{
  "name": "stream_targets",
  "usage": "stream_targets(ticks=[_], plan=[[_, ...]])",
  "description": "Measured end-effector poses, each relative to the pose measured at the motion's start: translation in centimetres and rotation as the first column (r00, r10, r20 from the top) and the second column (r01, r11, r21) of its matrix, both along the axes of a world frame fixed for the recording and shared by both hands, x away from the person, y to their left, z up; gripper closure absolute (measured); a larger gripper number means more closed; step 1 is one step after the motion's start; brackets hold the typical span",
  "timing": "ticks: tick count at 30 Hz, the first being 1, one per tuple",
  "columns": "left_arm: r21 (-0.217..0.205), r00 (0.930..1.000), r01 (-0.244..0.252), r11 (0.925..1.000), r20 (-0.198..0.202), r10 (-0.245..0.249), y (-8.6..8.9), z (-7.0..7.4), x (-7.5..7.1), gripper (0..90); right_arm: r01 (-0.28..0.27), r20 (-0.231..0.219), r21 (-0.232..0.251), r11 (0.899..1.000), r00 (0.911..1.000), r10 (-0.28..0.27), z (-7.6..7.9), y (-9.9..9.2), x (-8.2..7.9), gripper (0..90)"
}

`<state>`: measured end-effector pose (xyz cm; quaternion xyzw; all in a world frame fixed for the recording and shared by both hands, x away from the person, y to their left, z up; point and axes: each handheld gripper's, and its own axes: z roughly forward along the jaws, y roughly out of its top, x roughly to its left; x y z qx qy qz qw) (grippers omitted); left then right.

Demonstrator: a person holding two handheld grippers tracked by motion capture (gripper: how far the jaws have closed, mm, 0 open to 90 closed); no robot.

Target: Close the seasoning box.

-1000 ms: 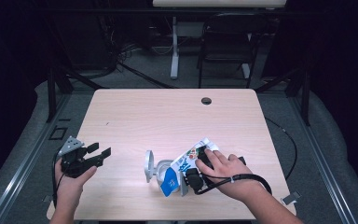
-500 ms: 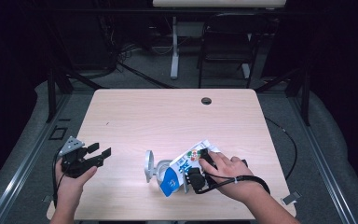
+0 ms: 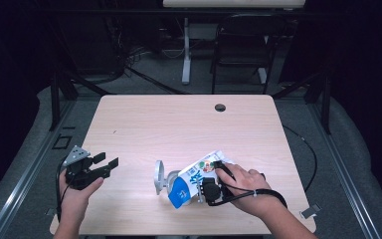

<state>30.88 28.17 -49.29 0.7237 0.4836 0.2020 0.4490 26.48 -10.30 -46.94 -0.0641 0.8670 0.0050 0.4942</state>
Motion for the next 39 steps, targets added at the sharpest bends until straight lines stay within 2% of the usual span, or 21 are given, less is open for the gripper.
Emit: stream_targets(ticks=[2,4,6,8,11,14,22,29,33,35,39], plan=[[0.001,1.0000,0.001,1.0000,-0.002,-0.001,0.0,0.0,0.0,41.9,0.003,-0.009,0.025,1.000,1.0000,-0.003,-0.1,-0.2,0.1,89.0],[0.002,1.0000,0.000,1.0000,-0.001,0.000,0.0,-0.1,0.0,41.9,0.008,-0.008,0.014,1.000,0.9999,-0.008,0.0,-0.2,0.0,89.1],[0.003,1.0000,0.002,1.0000,-0.003,-0.002,0.0,-0.1,0.0,41.9,-0.002,-0.013,0.035,0.999,0.9999,0.002,-0.1,-0.3,0.1,89.1],[0.003,1.0000,-0.001,1.0000,-0.001,0.001,0.0,-0.1,0.0,41.9,0.013,-0.015,0.029,1.000,0.9998,-0.013,0.0,-0.3,0.0,89.1],[0.001,1.0000,-0.002,1.0000,0.000,0.002,0.0,-0.1,0.0,41.9,0.022,-0.033,0.062,0.998,0.9992,-0.020,0.0,-0.4,0.0,89.0],[0.002,1.0000,0.001,1.0000,-0.003,-0.001,-0.1,-0.1,0.0,41.9,0.006,-0.040,0.065,0.998,0.9992,-0.003,-0.1,-0.4,0.1,89.0],[0.001,1.0000,-0.001,1.0000,-0.005,0.001,0.0,-0.1,0.1,41.9,0.026,-0.086,0.130,0.991,0.9962,-0.015,-0.6,-0.5,0.2,89.3],[0.001,1.0000,0.001,1.0000,-0.008,-0.001,-0.1,-0.3,0.2,41.9,0.028,-0.119,0.208,0.978,0.9929,-0.003,-1.2,-0.7,0.1,89.8],[0.001,0.9999,0.000,1.0000,-0.011,0.000,0.0,-0.4,0.2,41.9,0.032,-0.123,0.227,0.973,0.9924,-0.004,-1.2,-0.9,0.0,90.0],[0.002,0.9999,-0.002,1.0000,-0.012,0.002,0.0,-0.4,0.2,41.9,0.038,-0.136,0.264,0.964,0.9907,-0.001,-1.2,-1.1,0.1,90.0],[0.006,0.9999,0.000,1.0000,-0.016,0.000,0.0,-0.5,0.2,41.9,0.058,-0.164,0.293,0.954,0.9864,-0.010,-1.2,-1.2,0.0,90.0]])
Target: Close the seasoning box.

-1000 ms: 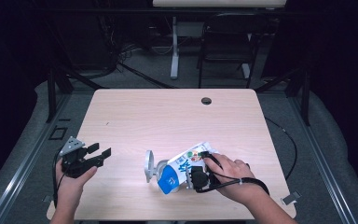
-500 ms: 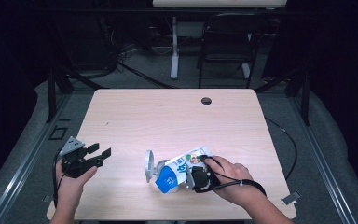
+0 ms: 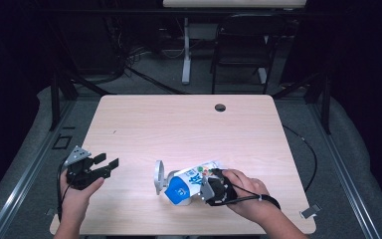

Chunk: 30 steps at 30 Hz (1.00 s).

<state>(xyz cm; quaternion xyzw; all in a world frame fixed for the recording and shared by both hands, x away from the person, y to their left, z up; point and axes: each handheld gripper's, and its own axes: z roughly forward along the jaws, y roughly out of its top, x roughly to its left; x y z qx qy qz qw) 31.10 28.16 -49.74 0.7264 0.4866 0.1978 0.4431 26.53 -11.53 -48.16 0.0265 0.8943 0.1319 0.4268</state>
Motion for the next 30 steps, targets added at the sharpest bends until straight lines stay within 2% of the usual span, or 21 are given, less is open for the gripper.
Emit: stream_targets(ticks=[6,11,19,20,22,25,27,30], plan=[[0.000,1.0000,0.001,1.0000,0.001,-0.001,0.0,0.0,0.0,41.9,0.027,-0.037,0.080,0.996,0.9990,-0.024,-0.1,-0.3,0.0,90.0],[-0.001,1.0000,-0.001,1.0000,0.002,0.001,0.0,0.0,0.0,41.9,0.053,-0.076,0.171,0.984,0.9963,-0.040,-0.1,-0.5,0.0,90.0],[0.002,1.0000,-0.001,1.0000,0.001,0.001,0.0,0.0,-0.1,41.9,0.085,-0.127,0.240,0.967,0.9904,-0.056,-0.2,-1.0,0.3,90.0],[0.001,1.0000,-0.002,1.0000,0.001,0.002,0.0,0.0,-0.1,41.9,0.095,-0.140,0.273,0.957,0.9885,-0.058,-0.3,-1.1,0.4,90.0],[0.003,1.0000,-0.003,1.0000,-0.001,0.003,0.0,0.0,-0.1,41.9,0.114,-0.163,0.297,0.948,0.9843,-0.067,-0.1,-1.3,0.5,90.0],[0.001,1.0000,-0.005,1.0000,0.000,0.005,0.0,0.0,-0.1,41.9,0.133,-0.191,0.354,0.926,0.9794,-0.067,-0.2,-1.6,0.7,90.0],[0.002,1.0000,-0.005,1.0000,0.000,0.005,0.0,0.0,-0.1,41.9,0.145,-0.195,0.372,0.917,0.9778,-0.075,-0.1,-1.8,0.9,90.0],[0.003,1.0000,-0.007,1.0000,0.000,0.007,0.0,0.0,-0.1,41.9,0.166,-0.212,0.413,0.895,0.9738,-0.083,-0.3,-2.1,1.2,90.0]])
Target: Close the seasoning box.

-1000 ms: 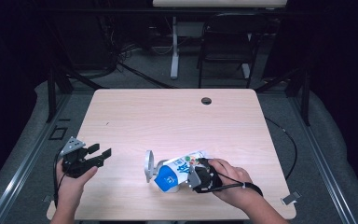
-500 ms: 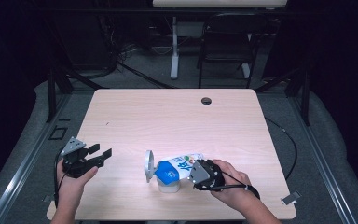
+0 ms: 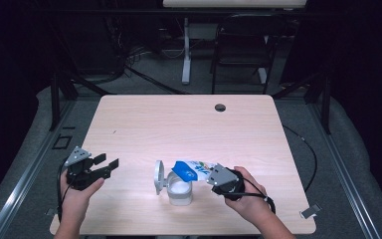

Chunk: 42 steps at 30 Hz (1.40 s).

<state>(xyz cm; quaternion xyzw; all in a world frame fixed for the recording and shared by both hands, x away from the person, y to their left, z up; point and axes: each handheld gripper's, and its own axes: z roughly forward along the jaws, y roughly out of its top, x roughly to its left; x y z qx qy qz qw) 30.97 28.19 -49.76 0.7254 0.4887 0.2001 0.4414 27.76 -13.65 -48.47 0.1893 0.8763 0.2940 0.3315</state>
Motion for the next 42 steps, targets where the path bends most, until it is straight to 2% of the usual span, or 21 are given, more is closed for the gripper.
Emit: stream_targets(ticks=[1,7,11,13,16,23,28,37,42], plan=[[0.000,1.0000,0.002,1.0000,-0.003,-0.002,0.0,0.0,0.0,41.9,0.006,-0.011,0.025,1.000,0.9999,-0.006,0.0,-0.2,0.1,90.0],[-0.002,1.0000,0.001,1.0000,-0.002,-0.001,0.1,-0.1,0.0,41.9,0.036,-0.039,0.095,0.995,0.9987,-0.033,-0.3,-0.7,0.4,90.0],[0.000,1.0000,0.003,1.0000,-0.002,-0.003,0.0,-0.1,0.0,41.9,0.064,-0.070,0.179,0.982,0.9962,-0.052,-0.4,-1.4,0.6,90.0],[0.001,1.0000,0.003,1.0000,-0.002,-0.003,0.0,-0.1,0.0,41.9,0.075,-0.073,0.198,0.977,0.9954,-0.062,-0.4,-1.6,0.7,90.0],[-0.002,1.0000,0.001,1.0000,-0.001,-0.001,0.1,-0.1,0.0,41.9,0.093,-0.091,0.245,0.965,0.9932,-0.073,-0.5,-2.0,0.8,90.0],[0.001,1.0000,0.004,1.0000,-0.003,-0.004,0.0,-0.1,0.0,41.9,0.143,-0.143,0.351,0.926,0.9849,-0.098,-1.2,-2.8,1.5,90.0],[-0.001,1.0000,0.003,1.0000,-0.003,-0.003,0.0,-0.1,0.0,41.9,0.177,-0.160,0.375,0.910,0.9792,-0.124,-1.5,-3.2,1.9,89.9],[-0.003,1.0000,0.004,1.0000,-0.005,-0.004,0.0,-0.2,0.0,41.9,0.224,-0.172,0.385,0.895,0.9705,-0.169,-2.3,-3.9,2.5,89.8],[-0.002,0.9999,0.010,1.0000,-0.007,-0.010,0.0,-0.2,0.1,41.9,0.257,-0.197,0.402,0.879,0.9616,-0.191,-2.9,-4.4,2.9,89.8]])
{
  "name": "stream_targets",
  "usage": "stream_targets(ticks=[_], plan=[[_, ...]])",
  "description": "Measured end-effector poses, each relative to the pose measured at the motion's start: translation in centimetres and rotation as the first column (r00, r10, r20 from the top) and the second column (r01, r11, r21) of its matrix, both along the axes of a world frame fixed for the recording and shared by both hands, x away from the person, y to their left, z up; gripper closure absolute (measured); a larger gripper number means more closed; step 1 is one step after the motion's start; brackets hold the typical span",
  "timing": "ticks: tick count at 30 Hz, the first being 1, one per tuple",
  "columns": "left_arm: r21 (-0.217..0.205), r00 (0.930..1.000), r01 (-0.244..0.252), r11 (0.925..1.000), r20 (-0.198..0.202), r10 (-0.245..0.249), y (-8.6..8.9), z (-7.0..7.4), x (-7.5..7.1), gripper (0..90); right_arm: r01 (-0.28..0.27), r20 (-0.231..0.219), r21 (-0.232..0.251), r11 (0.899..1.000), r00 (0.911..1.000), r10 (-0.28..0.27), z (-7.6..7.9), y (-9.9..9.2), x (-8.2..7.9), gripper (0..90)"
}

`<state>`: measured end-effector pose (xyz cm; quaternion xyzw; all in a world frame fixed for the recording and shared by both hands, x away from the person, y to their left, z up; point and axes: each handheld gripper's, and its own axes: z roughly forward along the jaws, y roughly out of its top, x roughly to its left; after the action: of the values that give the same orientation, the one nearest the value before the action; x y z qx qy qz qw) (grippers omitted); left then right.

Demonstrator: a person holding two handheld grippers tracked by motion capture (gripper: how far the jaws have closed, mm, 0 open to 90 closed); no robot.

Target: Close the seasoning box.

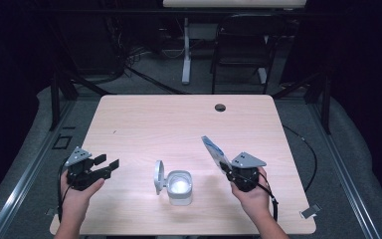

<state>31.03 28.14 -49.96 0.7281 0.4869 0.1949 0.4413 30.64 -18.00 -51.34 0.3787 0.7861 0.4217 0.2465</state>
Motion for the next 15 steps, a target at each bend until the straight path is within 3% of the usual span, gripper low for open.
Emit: stream_targets(ticks=[8,15], plan=[[-0.002,1.0000,-0.001,1.0000,0.005,0.001,0.1,0.1,-0.2,41.9,0.058,-0.023,0.012,0.998,0.9981,-0.058,-0.8,-0.6,1.0,89.8],[-0.004,0.9999,-0.015,0.9999,0.005,0.015,0.8,0.2,-0.6,41.9,0.087,-0.038,0.051,0.995,0.9956,-0.085,-1.7,-0.8,1.6,89.8]])
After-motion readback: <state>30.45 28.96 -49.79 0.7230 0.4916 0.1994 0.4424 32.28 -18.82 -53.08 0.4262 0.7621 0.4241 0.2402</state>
